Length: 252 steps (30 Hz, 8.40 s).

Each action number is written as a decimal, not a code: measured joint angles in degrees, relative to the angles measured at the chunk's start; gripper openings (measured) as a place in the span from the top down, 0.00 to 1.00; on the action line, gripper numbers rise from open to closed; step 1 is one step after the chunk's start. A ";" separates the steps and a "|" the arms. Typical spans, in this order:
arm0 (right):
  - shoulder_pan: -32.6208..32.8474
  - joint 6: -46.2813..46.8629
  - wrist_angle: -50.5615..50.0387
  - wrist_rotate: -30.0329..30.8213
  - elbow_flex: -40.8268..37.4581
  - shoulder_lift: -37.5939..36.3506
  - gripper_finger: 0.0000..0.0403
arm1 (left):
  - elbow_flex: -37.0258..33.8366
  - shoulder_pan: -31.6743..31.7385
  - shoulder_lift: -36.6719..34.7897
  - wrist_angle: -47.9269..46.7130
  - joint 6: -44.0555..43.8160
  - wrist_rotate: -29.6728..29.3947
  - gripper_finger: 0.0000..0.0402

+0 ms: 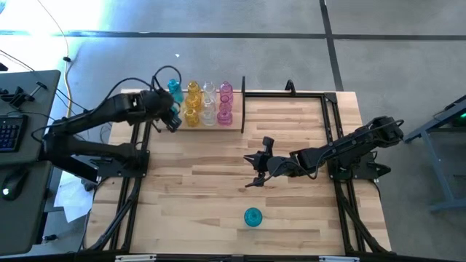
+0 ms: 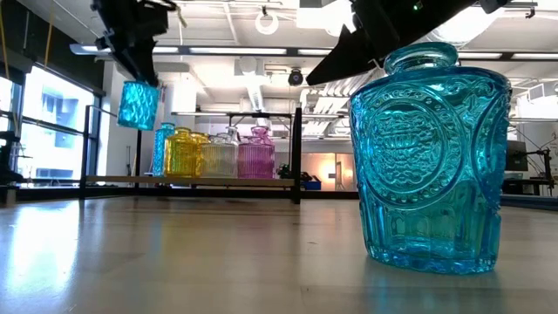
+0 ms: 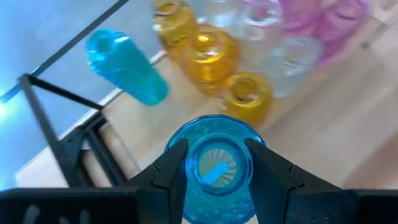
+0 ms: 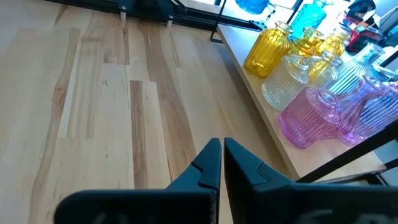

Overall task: Sort vases onto shelf
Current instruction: Put the right blue vase on the shelf, then put the blue vase on the shelf

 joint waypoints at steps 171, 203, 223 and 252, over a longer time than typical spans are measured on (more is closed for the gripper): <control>1.60 0.55 -0.83 0.02 0.00 0.00 1.00 | -16.39 17.08 6.35 24.76 12.50 0.95 1.00; 21.79 14.48 -0.81 -13.01 -0.02 -0.60 0.96 | -40.95 -31.13 -14.73 68.81 7.96 5.08 1.00; 24.50 23.67 -1.66 -5.07 -0.02 5.18 0.41 | -45.61 -38.26 -13.71 81.05 10.03 1.89 1.00; 20.71 19.96 10.96 -8.51 0.11 14.93 0.49 | -45.61 -39.35 -13.71 80.88 11.02 -0.51 1.00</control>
